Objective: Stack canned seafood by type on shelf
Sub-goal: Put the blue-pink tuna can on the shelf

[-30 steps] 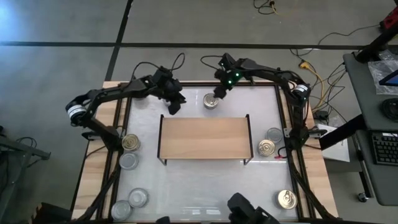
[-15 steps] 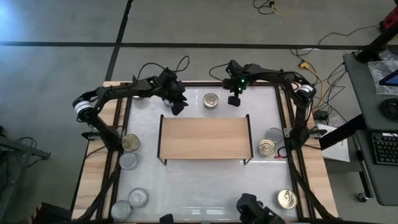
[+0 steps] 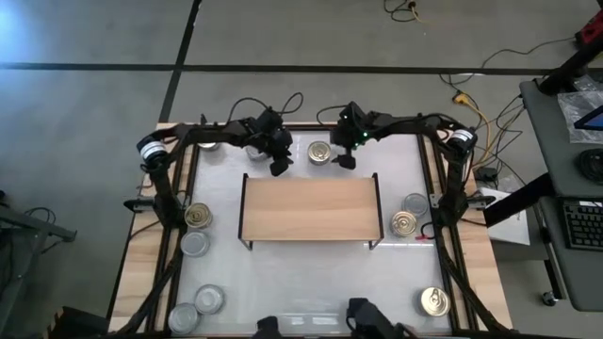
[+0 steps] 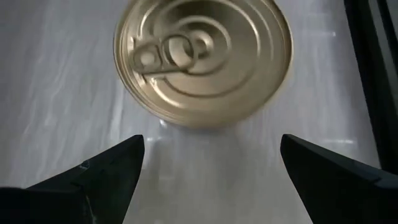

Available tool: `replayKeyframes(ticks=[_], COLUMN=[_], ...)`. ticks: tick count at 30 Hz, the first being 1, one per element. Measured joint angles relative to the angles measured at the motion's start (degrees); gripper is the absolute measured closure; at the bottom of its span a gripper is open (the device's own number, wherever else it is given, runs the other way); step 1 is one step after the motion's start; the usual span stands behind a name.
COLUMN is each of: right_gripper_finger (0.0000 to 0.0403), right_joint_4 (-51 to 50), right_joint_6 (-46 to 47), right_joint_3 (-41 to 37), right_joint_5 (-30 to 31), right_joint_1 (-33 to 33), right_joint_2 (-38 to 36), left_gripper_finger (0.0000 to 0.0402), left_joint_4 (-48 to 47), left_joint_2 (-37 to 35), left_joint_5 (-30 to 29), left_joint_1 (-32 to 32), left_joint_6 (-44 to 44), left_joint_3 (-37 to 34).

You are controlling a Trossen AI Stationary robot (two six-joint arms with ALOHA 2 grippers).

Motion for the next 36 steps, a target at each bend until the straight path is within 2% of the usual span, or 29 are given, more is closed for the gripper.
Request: replayKeyframes(ticks=[8,16,24,27,31,36], right_gripper_finger=[0.0035,0.0035,0.0035,0.0035,0.0035,0.0034], right_joint_4=[11.8,13.8,20.9,20.4,19.3,9.3], right_joint_6=[3.9,5.4,10.0,10.2,10.5,13.7], right_joint_3=[-3.5,-4.6,-4.7,-4.3,-2.7,3.9], right_joint_5=[-4.0,-5.1,-4.6,-3.7,1.7,2.8], right_joint_1=[1.0,2.6,3.7,4.7,6.4,7.1], right_joint_2=[0.0,0.0,3.4,4.6,4.7,6.0], left_gripper_finger=[0.0244,0.0244,0.0244,0.0244,0.0244,0.0244], left_joint_4=[-5.6,-15.9,-17.6,-17.2,-16.5,-14.8], left_joint_2=[6.3,11.5,13.1,13.1,13.1,13.1], left_joint_5=[-1.0,-0.9,-1.0,-1.0,-1.5,-1.9], left_joint_1=[-0.1,0.4,0.3,0.2,0.1,0.0], left_joint_6=[8.2,14.0,19.0,19.0,18.9,18.8], left_joint_3=[10.1,18.8,20.6,20.6,20.6,20.6])
